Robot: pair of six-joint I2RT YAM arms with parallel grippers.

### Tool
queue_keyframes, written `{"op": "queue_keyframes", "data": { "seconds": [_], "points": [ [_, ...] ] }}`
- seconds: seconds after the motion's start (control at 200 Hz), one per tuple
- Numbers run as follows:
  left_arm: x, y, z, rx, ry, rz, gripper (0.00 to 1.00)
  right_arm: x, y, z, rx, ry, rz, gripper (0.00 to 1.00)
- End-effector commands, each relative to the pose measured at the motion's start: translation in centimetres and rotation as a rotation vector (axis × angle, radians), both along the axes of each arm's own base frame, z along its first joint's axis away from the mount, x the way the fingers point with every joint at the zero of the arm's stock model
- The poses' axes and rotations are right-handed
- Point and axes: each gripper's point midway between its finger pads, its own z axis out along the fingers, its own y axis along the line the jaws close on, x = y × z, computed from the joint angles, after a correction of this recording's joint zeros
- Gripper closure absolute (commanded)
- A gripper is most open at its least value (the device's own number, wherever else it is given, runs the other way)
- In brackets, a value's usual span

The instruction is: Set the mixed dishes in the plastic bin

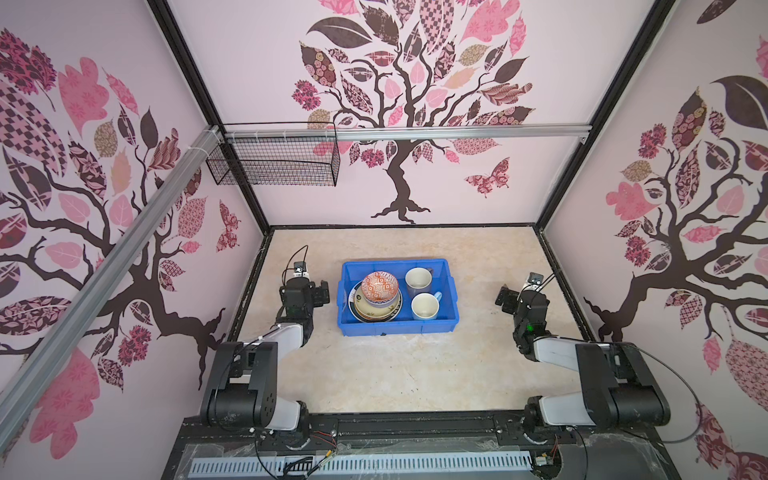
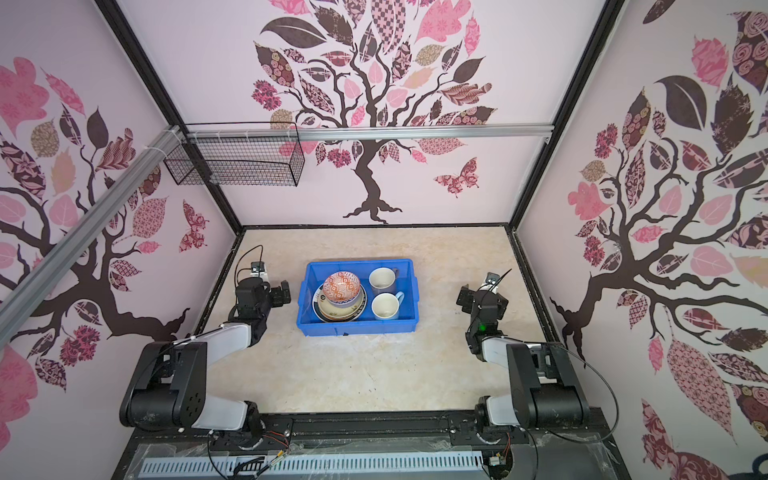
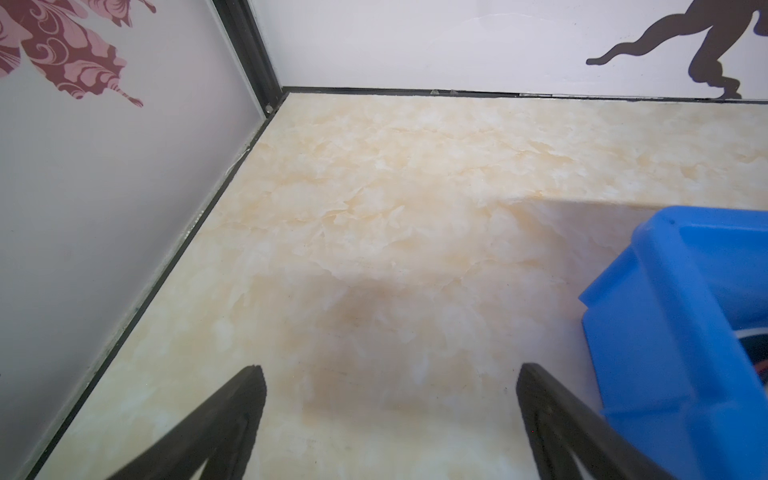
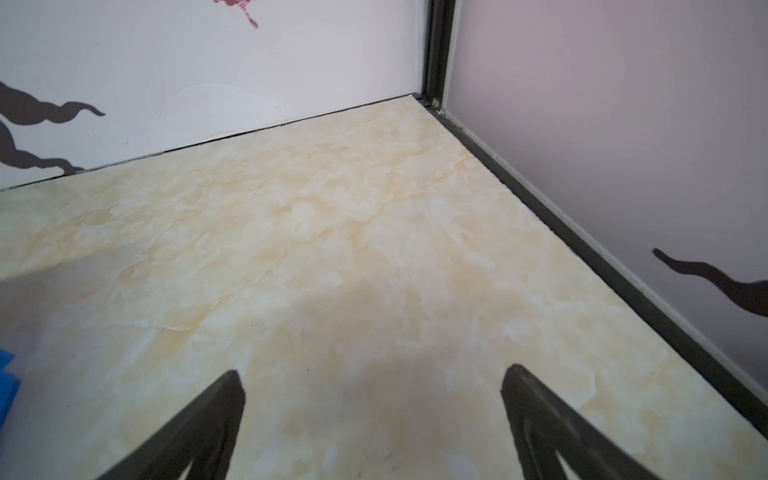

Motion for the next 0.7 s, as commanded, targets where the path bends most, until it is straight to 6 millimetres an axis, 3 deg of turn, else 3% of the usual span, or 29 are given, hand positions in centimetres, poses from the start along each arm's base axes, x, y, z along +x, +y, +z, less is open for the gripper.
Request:
{"op": "queue_keyframes", "data": {
  "seconds": [0.0, 0.16, 0.695],
  "points": [
    [0.5, -0.4, 0.4, -0.009, -0.08, -0.038, 0.02, 2.5, 2.6, 1.1, 0.009, -0.052, 0.163, 0.01],
    [0.4, 0.5, -0.4, -0.069, -0.104, -0.034, 0.02, 1.2, 3.8, 0.9, 0.0, -0.121, 0.238, 0.01],
    [0.1, 0.2, -0.2, -0.023, -0.116, -0.017, 0.01, 0.9, 3.8, 1.1, -0.005, -0.139, 0.237, 0.0]
  ]
}}
